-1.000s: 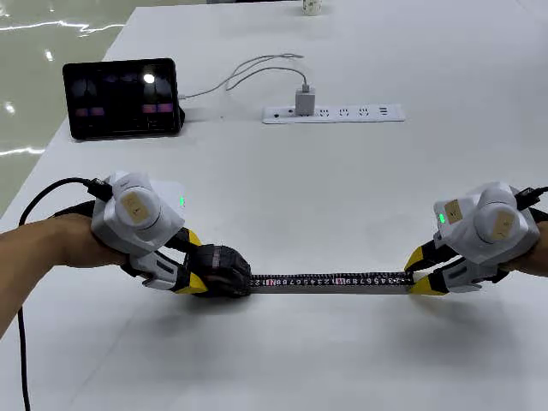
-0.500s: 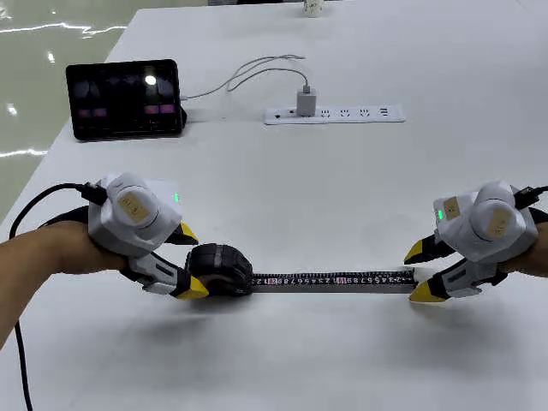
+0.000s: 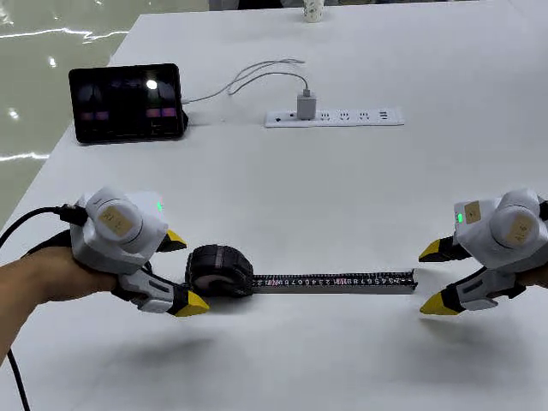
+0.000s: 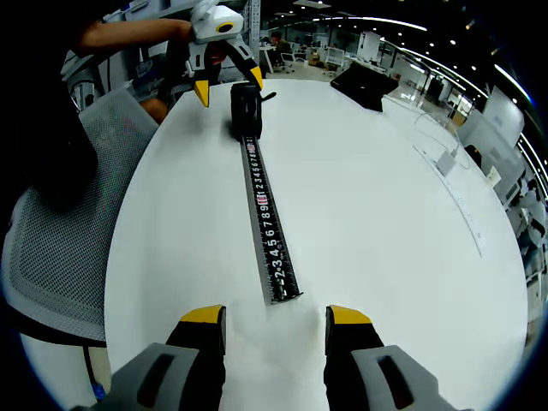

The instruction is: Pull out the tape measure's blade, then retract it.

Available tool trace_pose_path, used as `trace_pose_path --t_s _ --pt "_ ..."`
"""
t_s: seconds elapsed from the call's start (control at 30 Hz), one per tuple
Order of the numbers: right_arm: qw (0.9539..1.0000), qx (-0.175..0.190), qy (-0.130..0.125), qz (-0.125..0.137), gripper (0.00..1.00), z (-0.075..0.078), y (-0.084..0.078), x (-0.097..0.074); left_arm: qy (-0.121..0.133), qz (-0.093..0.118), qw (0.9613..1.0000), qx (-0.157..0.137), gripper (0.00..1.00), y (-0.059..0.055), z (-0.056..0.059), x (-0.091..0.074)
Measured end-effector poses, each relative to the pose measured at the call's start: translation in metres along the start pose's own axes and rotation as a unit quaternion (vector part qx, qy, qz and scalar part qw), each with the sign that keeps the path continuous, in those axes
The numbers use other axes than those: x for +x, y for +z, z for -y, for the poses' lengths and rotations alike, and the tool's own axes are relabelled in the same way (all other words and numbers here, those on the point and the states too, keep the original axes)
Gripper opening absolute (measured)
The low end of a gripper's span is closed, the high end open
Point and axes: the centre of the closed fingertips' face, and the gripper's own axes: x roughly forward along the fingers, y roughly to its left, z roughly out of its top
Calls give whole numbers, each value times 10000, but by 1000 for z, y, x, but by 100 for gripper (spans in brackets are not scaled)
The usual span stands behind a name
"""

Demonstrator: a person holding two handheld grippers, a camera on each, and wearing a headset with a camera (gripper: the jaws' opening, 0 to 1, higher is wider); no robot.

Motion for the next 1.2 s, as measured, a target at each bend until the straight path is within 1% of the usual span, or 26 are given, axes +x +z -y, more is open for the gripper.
trace_pose_path --t_s 0.2,0.4,0.63,0.83,0.9,1.03,1.1,1.13,1.2 --pt "9995 260 -128 150 47 -2 1 -5 185 255 9988 -365 64 0 2 -6" --pt "9980 505 -263 263 50 -8 2 -9 311 358 9971 -599 69 -6 9 -11" --pt "9950 801 -415 429 52 -18 0 -12 410 500 9947 -800 72 -7 16 -12" --pt "9916 1009 -579 557 55 -24 -2 -15 551 625 9917 -977 74 -9 23 -14" --pt "9903 1082 -634 599 56 -25 -3 -16 601 693 9900 -1075 75 -9 25 -16" --pt "9879 1193 -725 683 58 -26 -2 -18 720 774 9873 -1182 76 -11 28 -19" --pt "9864 1256 -770 725 59 -28 0 -19 765 809 9859 -1246 76 -11 31 -20" --pt "9855 1296 -794 761 59 -29 1 -19 798 849 9845 -1309 76 -11 33 -21" --pt "9840 1360 -825 802 60 -31 3 -20 847 898 9828 -1371 76 -11 36 -22"
